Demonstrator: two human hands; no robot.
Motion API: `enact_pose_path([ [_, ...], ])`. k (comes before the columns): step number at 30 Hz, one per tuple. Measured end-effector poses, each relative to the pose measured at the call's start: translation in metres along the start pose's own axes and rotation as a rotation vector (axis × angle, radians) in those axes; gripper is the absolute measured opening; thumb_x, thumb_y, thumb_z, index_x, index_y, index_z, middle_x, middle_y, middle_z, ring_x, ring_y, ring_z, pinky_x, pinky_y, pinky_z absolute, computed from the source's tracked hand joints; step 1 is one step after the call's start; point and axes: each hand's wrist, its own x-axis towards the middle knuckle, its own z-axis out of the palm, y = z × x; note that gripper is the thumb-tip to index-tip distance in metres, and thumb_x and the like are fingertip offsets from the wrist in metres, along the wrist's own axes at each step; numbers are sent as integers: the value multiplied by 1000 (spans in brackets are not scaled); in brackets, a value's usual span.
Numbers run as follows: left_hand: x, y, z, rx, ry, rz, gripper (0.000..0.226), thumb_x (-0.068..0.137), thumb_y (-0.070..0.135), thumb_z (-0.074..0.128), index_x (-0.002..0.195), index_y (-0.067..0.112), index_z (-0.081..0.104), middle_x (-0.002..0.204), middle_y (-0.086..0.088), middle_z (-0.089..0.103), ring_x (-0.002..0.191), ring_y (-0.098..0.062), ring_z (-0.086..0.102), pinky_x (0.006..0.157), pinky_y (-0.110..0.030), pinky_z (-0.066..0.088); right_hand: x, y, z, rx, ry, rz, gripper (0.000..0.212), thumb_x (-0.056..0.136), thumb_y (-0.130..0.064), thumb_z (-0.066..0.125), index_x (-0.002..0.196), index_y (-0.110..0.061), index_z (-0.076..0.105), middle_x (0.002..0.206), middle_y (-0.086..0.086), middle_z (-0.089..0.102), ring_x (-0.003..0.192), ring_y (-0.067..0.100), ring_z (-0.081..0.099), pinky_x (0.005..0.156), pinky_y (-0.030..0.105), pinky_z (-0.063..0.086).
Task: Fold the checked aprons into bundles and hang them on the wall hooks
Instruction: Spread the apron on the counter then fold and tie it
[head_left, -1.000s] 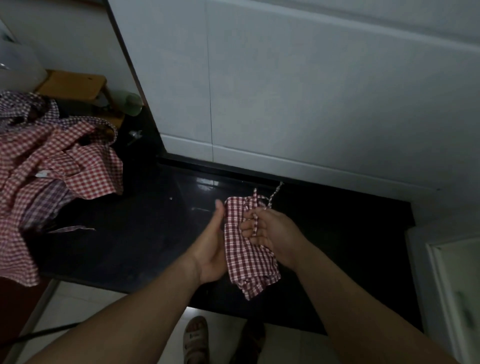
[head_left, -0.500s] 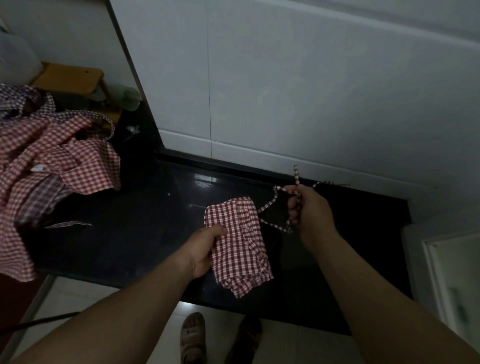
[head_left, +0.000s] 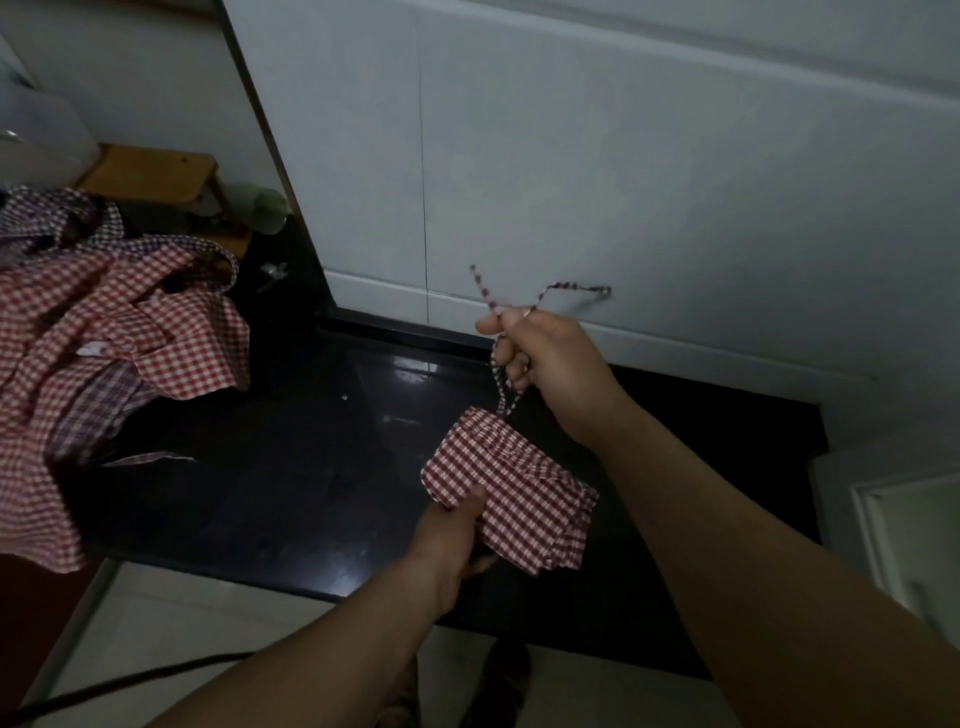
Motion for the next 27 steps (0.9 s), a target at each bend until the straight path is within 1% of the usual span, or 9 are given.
enact_pose_path([
  [2,-1,3,-10,347,312,222,63,81,58,78,119,11,61,122,-8,65,104,-23,65,93,-42,57,-6,5,1,-101,-34,14,34,110,-27,44,109,-12,74,72,-4,62,61,6,51,57,17,44],
  [4,-5,25,-21,621,469,615,71,83,51,80,136,13,51,131,-4,50,112,-17,55,95,-34,47,-14,12,1,-156,-51,37,34,109,-28,45,105,-15,75,71,-6,62,61,5,51,59,19,44],
  [7,-6,76,-11,845,107,917,68,86,43,79,145,28,47,132,6,58,113,-7,59,95,-31,50,-24,16,6,-192,-74,51,32,108,-27,48,95,-17,75,70,-6,61,60,3,52,62,20,44],
  [10,-3,101,14,872,-177,812,8,96,26,68,101,32,69,93,8,75,87,-8,70,80,-36,58,-36,13,14,-245,-64,1,30,106,-28,52,89,-12,72,69,-4,63,63,3,55,68,25,46],
  [12,-3,105,18,820,-182,817,21,104,26,58,89,23,73,84,3,75,81,-10,71,76,-34,56,-48,13,7,-269,-29,-20,22,105,-28,54,99,-19,73,75,-2,66,68,5,57,70,29,48],
  [14,-10,98,9,653,-166,770,33,108,30,51,93,16,76,83,-5,75,77,-10,69,73,-28,53,-64,22,-6,-144,101,4,19,103,-22,55,100,-24,74,77,-4,68,70,7,59,71,32,50],
  [20,-16,52,-18,58,-226,227,47,112,34,35,114,5,71,86,-12,72,72,-19,62,72,-32,51,-123,81,-12,983,622,370,16,104,-15,53,97,-7,65,78,7,69,68,16,66,68,31,57],
  [23,-14,39,-23,106,-231,159,39,109,31,41,115,7,71,92,-10,73,72,-17,64,72,-32,53,-136,107,3,1060,648,487,20,104,-20,53,100,-5,65,80,9,71,69,18,69,67,33,58],
  [27,-20,46,-9,231,-196,312,33,108,24,47,109,5,73,90,-8,72,77,-19,62,74,-33,52,-130,96,15,937,599,382,17,105,-19,53,98,-7,62,78,9,67,69,19,66,72,35,55],
])
